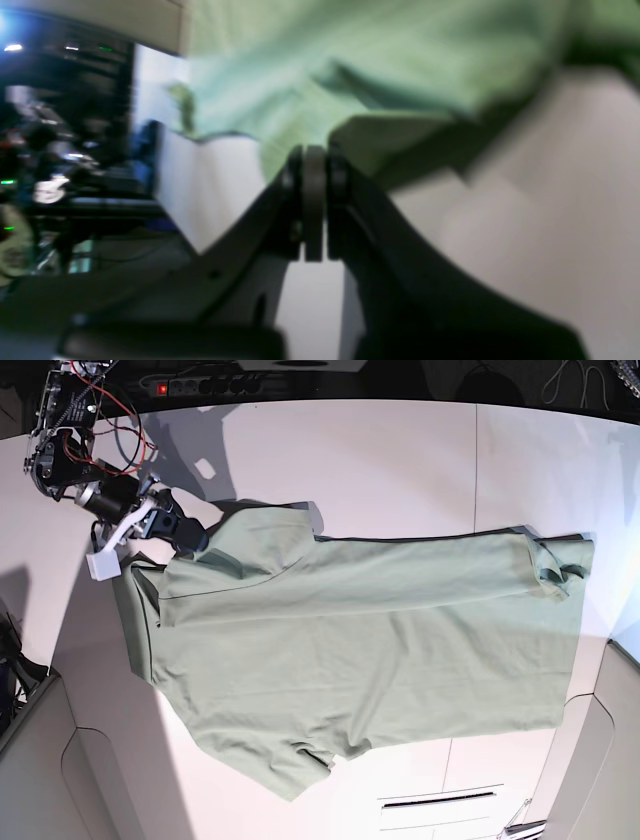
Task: Fold the T-shirt properly
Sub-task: 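Release the fabric and move the right gripper to the shirt's hem corner, then grasp the hem corner with the right gripper and drag it toward the folded edge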
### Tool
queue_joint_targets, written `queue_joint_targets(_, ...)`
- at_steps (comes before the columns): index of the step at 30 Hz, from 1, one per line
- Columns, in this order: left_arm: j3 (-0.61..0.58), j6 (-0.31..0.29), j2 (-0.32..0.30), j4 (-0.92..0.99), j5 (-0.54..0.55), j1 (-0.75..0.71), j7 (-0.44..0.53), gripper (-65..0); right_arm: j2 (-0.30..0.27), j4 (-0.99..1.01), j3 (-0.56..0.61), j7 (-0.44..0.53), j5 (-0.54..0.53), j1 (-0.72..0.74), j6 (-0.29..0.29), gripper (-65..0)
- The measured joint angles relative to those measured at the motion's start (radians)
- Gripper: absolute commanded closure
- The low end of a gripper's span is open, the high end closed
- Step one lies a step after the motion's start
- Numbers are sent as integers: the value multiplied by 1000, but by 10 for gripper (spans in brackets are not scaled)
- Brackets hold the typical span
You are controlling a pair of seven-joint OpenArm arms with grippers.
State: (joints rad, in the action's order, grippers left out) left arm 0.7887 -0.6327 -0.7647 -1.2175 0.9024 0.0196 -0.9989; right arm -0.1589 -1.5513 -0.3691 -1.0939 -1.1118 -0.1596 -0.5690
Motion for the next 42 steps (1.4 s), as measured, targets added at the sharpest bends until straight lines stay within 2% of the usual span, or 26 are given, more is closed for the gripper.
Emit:
queue_joint_targets(3,0,0,0,0,0,0,0,-284,33,-13,0,-7,0,57,-8,0)
queue_joint_targets(8,0,0,0,0,0,0,0,-284,68,-13,61,52,108,194,-10,0)
queue_joint_targets(14,0,0,0,0,0,0,0,-284,73,-2,245,224,394,332,-7,0)
queue_joint_targets(17,0,0,0,0,0,0,0,-284,74,39,313,278,509,398,5,0)
queue_joint_targets(20,0,0,0,0,1,0,0,-284,73,117,349,351,580,445,12,0)
queue_joint_targets(30,0,0,0,0,5,0,0,-284,88,481,367,529,603,592,16,0)
queue_joint_targets(42,0,0,0,0,4,0,0,-284,95,507,367,567,620,684,15,0)
